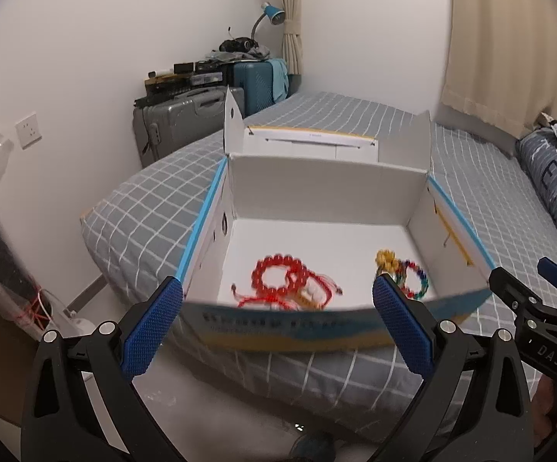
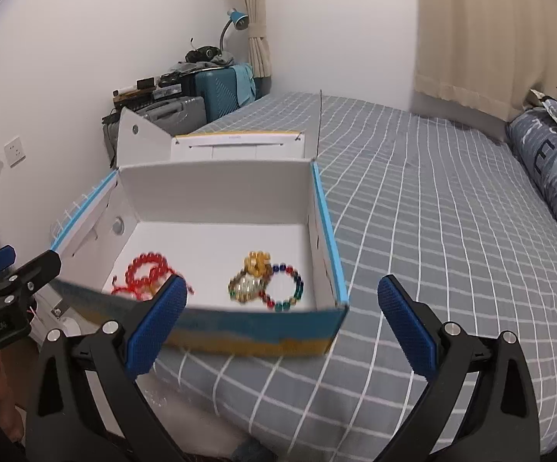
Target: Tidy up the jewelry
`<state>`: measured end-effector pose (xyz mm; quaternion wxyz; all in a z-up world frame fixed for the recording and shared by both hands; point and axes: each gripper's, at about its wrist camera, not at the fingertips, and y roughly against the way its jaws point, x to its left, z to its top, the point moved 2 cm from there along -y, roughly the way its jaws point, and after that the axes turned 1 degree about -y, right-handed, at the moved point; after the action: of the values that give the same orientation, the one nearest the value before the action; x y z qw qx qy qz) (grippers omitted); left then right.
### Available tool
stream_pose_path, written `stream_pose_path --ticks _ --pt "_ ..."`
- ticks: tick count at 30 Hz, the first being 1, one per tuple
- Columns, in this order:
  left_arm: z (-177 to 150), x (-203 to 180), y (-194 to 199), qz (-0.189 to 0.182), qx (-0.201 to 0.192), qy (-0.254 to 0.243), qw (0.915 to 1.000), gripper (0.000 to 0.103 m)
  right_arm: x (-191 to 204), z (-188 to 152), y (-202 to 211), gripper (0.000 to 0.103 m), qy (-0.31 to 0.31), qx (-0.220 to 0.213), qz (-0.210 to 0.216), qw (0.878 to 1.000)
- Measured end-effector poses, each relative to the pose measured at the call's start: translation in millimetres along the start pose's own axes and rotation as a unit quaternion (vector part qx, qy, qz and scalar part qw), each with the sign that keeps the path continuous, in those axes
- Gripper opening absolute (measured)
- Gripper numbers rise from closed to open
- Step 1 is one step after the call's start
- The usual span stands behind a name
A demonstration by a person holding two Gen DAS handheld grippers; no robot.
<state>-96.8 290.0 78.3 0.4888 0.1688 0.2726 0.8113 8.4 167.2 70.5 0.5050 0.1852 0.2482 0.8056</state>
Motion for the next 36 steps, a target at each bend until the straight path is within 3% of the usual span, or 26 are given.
stream_pose_path --ticks 10,36 --pt "-18 -2 2 0.004 0.006 -0.001 1.0 0.097 4 -22 -1 0.095 0.003 0.015 -0.001 1.0" --pt "-19 -6 1 0.021 0.005 -0.006 0.9997 0.097 4 -23 -7 0.095 0.002 0.024 -0.004 1.0"
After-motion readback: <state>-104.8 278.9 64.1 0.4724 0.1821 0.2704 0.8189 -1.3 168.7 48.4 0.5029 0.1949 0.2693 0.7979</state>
